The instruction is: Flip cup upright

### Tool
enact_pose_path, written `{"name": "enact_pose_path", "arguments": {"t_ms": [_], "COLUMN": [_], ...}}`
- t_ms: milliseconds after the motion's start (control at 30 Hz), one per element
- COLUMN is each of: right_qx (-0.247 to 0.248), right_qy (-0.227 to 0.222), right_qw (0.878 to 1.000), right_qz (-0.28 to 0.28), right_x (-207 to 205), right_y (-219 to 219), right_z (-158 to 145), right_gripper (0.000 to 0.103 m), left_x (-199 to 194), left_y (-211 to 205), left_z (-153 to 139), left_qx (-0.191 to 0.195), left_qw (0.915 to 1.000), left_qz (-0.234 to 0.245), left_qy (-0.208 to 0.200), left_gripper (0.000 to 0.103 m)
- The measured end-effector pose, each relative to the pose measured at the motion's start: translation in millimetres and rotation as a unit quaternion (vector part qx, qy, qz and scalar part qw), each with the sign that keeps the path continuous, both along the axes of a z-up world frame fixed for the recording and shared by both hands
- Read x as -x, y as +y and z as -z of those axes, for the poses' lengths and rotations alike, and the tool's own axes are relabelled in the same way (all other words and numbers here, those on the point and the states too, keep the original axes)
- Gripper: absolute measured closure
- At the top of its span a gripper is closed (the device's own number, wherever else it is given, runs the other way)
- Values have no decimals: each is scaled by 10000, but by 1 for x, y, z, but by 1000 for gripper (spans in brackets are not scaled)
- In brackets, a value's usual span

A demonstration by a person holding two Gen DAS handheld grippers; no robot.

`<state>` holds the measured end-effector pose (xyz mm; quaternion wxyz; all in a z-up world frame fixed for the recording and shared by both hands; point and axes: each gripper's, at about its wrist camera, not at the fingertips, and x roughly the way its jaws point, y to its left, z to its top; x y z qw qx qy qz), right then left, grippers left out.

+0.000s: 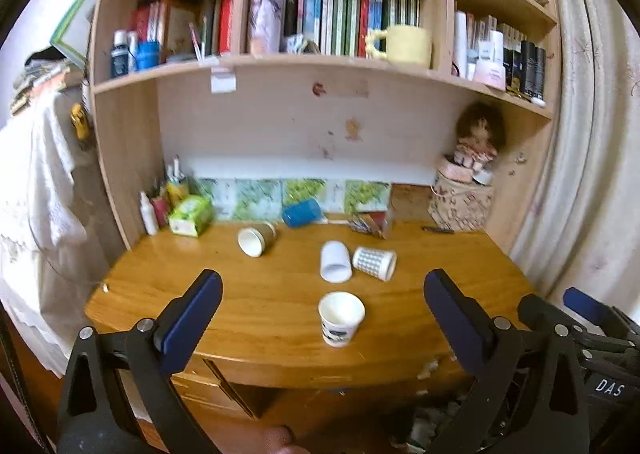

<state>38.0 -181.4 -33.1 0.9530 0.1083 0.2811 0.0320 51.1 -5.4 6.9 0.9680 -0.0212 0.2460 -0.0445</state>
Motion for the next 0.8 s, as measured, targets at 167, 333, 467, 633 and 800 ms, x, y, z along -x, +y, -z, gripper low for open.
{"name": "enact_pose_path", "arguments": {"t_ms": [167, 333, 467, 633, 800], "right_qx": [128, 310, 277, 299, 332], "right_qy": [-355, -682, -703, -694, -667], "right_qw": [9993, 9969, 9970, 9970, 9970], "right_qz": [-71, -254, -189, -194, -230], "right_x": [0, 3, 2, 1, 1], "right_y": [3, 12, 10, 9, 9], "right_z": [-7, -13, -13, -12, -12], "right_gripper": [1, 1, 1, 0, 1], "left_x": [-4, 0, 1, 1, -1], "left_y": [1, -3, -3, -4, -8], "left_z": [1, 1, 1, 1, 1], "left_qx": [-36, -37, -50, -94, -133], "left_qw": [9999, 10000, 9997, 9995, 9997], "left_qz": [-118, -69, -222, -287, -214], "left_qy": [33, -41, -77, -95, -75], "left_gripper": [1, 1, 1, 1, 1]}}
